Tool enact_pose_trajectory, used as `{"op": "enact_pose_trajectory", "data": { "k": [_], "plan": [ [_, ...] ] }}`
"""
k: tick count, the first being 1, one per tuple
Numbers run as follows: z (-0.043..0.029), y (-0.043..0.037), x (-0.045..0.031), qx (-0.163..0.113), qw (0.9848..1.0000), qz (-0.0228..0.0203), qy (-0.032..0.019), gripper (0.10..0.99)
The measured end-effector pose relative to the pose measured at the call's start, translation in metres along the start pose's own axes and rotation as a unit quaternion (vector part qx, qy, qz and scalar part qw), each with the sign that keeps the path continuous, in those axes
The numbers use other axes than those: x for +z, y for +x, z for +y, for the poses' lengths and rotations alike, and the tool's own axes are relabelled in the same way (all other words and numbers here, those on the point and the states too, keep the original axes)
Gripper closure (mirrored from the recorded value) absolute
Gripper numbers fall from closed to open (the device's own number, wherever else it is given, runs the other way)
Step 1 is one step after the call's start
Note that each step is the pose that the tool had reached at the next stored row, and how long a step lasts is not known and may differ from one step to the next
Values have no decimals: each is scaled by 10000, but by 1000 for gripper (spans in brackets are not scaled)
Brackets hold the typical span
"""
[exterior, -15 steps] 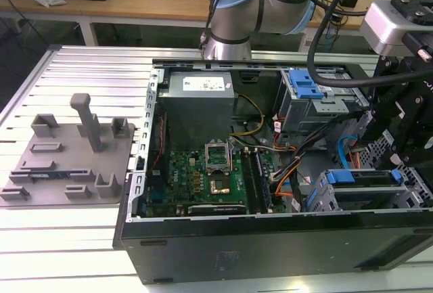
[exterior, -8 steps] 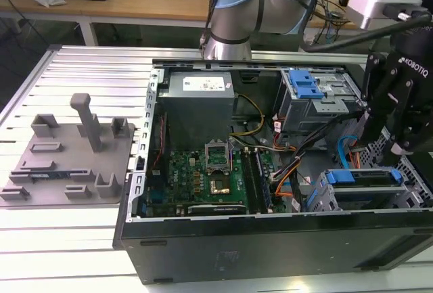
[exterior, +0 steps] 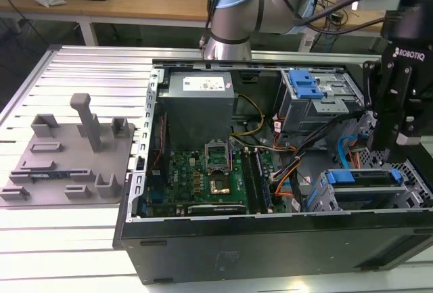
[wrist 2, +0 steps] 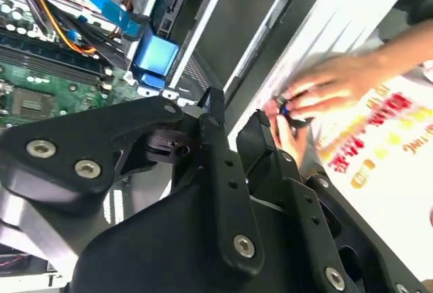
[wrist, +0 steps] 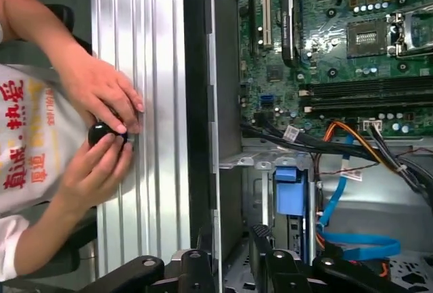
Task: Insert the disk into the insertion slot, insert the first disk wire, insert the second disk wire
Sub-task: 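Insert the first disk wire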
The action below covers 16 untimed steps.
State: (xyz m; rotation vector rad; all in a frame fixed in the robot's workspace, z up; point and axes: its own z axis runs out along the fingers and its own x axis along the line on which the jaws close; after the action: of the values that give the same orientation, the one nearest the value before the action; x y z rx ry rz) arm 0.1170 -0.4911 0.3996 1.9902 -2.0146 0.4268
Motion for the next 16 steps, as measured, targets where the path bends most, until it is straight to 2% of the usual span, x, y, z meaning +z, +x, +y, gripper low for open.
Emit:
{"op": "enact_pose_trajectory", "data": {
  "k": [1,3,4,6,7,9,11,14,15,16],
  "plan": [
    [-1,-45,-14,-1,10000,17,0,737],
    [-12,-124,-31,0,10000,18,2,737],
    [-20,-136,-34,1,10000,7,4,737],
    [-69,-173,-38,7,10000,-67,13,737],
    [-120,-191,-36,6,10000,-66,13,737],
    [-121,-191,-37,6,10000,-41,13,737],
    [-121,-201,-38,6,10000,-41,13,737],
    [-120,-370,-102,6,10000,-25,14,737],
    [-127,-479,-134,6,10000,-23,13,737],
    [-139,-524,-141,6,10000,-24,14,737]
  ]
}}
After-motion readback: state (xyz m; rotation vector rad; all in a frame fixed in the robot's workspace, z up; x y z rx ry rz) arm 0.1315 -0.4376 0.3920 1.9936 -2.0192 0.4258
